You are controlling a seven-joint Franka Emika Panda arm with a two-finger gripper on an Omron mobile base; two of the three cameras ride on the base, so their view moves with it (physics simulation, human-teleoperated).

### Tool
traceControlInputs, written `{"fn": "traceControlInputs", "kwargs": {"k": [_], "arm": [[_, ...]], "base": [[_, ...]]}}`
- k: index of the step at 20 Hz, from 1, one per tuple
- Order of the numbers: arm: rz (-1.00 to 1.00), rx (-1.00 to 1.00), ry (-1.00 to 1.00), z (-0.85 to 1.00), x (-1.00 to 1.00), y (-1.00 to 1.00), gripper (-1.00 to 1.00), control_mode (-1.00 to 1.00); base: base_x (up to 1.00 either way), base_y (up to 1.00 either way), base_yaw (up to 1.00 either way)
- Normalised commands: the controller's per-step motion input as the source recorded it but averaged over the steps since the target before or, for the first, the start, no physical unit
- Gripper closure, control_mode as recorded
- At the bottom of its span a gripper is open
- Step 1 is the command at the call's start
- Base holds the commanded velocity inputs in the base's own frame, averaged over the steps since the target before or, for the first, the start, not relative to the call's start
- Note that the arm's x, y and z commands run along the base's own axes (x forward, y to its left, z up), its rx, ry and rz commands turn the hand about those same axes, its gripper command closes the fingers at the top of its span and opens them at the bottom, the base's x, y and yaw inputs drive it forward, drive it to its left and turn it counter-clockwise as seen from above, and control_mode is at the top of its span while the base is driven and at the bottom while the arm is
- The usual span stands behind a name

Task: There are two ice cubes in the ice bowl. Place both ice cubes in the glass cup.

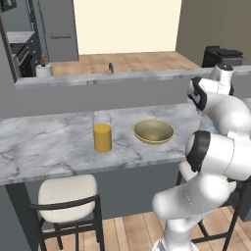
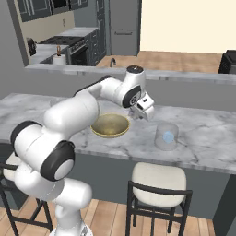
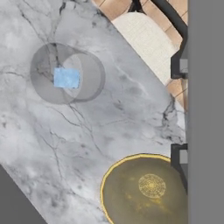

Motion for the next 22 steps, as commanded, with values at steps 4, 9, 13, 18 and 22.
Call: {"fn": "traceControlInputs", "kwargs": {"k": [4, 9, 13, 18, 22], "arm": [[0.0, 0.0, 0.05, 0.0, 0.0, -0.25, 1.0, -1.0], [0.0, 0.0, 0.06, -0.03, 0.04, -0.35, 1.0, -1.0], [0.0, 0.0, 0.05, -0.03, 0.05, -0.42, 1.0, -1.0], [0.0, 0.0, 0.02, -0.03, 0.07, -0.38, 1.0, -1.0], [0.0, 0.0, 0.01, -0.02, 0.01, -0.24, 1.0, -1.0]], "base": [[0.0, 0.0, 0.0], [0.0, 0.0, 0.0], [0.0, 0.0, 0.0], [0.0, 0.0, 0.0], [0.0, 0.0, 0.0]]}}
